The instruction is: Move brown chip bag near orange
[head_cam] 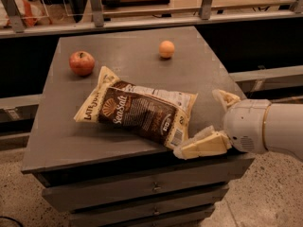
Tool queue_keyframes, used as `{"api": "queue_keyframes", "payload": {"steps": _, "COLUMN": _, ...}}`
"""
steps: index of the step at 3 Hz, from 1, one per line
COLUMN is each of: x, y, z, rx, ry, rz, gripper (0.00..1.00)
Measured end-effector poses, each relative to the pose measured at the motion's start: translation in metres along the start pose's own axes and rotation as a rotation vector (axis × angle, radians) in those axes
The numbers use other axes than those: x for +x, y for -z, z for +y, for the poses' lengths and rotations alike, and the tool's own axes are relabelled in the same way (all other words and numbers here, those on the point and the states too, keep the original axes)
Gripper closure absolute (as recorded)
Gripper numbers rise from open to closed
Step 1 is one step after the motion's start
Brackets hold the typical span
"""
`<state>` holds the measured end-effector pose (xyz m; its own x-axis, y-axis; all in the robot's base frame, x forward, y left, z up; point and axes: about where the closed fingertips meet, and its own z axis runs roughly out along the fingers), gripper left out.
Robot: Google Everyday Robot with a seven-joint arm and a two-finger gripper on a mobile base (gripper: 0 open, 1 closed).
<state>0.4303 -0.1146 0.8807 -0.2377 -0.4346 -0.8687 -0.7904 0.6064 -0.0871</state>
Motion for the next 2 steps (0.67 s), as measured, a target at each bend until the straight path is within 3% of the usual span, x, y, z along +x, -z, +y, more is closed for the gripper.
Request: {"api": "queue_keyframes", "payload": {"steps": 2, "x": -0.007, "y": -0.042, "z": -0.009, "rx": -0.015, "ry": 0.051, "rz": -0.053, "gripper": 0.0}}
